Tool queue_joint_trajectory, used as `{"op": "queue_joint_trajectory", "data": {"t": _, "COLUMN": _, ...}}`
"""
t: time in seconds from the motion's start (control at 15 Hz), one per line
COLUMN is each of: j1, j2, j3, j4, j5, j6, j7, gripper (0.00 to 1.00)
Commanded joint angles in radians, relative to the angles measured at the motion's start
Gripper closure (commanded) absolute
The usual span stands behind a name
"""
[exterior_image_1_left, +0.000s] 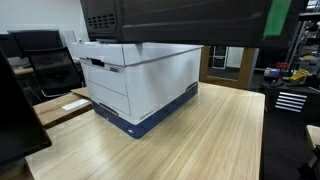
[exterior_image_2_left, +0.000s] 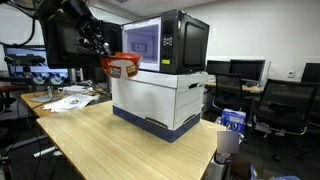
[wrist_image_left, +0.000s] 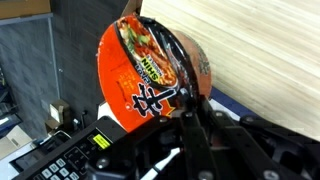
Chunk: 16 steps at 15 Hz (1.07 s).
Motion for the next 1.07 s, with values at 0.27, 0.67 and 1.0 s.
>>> {"op": "queue_joint_trajectory", "data": {"t": 0.27, "j1": -0.017, "j2": 0.088, "j3": -0.006, "j4": 0.002, "j5": 0.248, "j6": -0.041, "j7": -0.291, "gripper": 0.95}}
{"op": "queue_joint_trajectory", "data": {"t": 0.67, "j1": -0.034, "j2": 0.083, "j3": -0.004, "j4": 0.004, "j5": 0.415, "j6": -0.018, "j7": -0.567, "gripper": 0.95}}
{"op": "queue_joint_trajectory", "data": {"t": 1.0, "j1": -0.023, "j2": 0.064, "j3": -0.004, "j4": -0.002, "j5": 0.522, "j6": 0.04, "j7": -0.741, "gripper": 0.95}}
